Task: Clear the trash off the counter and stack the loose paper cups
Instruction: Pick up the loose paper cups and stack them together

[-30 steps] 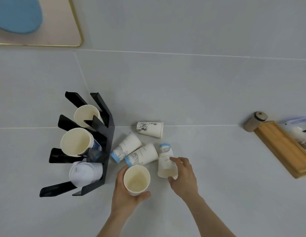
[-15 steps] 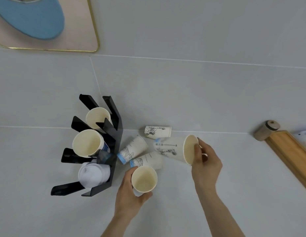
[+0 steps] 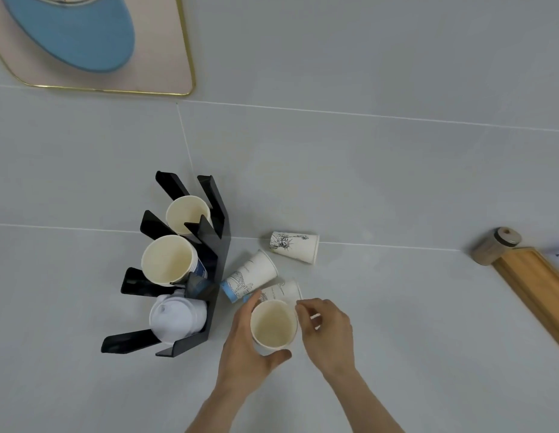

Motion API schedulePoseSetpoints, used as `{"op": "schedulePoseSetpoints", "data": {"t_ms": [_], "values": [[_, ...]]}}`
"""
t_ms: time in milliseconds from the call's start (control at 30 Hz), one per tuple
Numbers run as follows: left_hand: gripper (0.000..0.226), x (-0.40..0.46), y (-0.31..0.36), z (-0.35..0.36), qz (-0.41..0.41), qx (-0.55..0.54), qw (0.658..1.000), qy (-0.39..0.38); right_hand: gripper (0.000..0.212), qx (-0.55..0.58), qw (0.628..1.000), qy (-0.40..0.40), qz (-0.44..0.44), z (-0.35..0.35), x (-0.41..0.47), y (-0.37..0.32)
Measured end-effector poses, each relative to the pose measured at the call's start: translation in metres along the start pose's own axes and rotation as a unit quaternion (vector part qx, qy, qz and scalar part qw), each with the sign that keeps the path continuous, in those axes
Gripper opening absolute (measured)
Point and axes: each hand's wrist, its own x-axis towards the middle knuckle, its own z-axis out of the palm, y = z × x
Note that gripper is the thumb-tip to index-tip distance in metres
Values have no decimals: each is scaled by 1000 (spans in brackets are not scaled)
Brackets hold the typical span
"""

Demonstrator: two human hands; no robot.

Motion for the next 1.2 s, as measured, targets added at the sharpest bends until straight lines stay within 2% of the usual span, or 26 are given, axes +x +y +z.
{"op": "schedulePoseSetpoints", "data": {"t_ms": [100, 267, 333, 433, 500, 567, 667, 733, 800, 867, 933, 1000, 1067, 1133, 1200], "values": [[102, 3, -2, 0, 20, 22, 999, 15, 18, 81, 983, -13, 165, 10, 17, 19], [100, 3, -1, 1, 14, 24, 999, 23, 47, 127, 936, -129, 301, 25, 36, 31], [100, 2, -1, 1, 12, 26, 999, 22, 44, 178, 917, -144, 326, 32, 38, 32], [98, 2, -2, -2, 11, 31, 999, 21, 20, 235, 904, -126, 335, 43, 36, 32], [97, 4, -2, -4, 12, 32, 999, 23, 14, 275, 904, -76, 318, 42, 36, 31], [95, 5, -1, -5, 10, 29, 999, 27, 25, 308, 910, -17, 275, 29, 41, 25], [96, 9, 0, -5, 8, 23, 999, 32, 29, 355, 915, 53, 182, -9, 49, -2], [98, 10, -2, -3, 4, 24, 999, 33, 32, 363, 924, 63, 103, -33, 47, -23], [100, 12, -2, 0, -3, 18, 999, 34, 34, 312, 949, 36, 2, -46, 37, -39], [101, 13, 0, 1, -10, 11, 999, 36, 27, 199, 974, 6, -104, -44, 25, -41], [106, 14, 3, 2, -4, 3, 999, 37, 24, 76, 981, -31, -176, -34, 15, -30], [117, 14, 7, 2, -7, -16, 999, 37, 44, 34, 979, -86, -179, -24, 9, -20], [131, 13, 9, 0, -13, -26, 999, 34, 62, 72, 984, -112, -114, -15, 3, -11], [138, 12, 9, -1, -11, -29, 999, 38, 63, 44, 988, -110, -98, -2, 0, -2], [134, 12, 7, 0, -8, -31, 999, 39, 59, -18, 986, -108, -126, 8, -4, 5]]}}
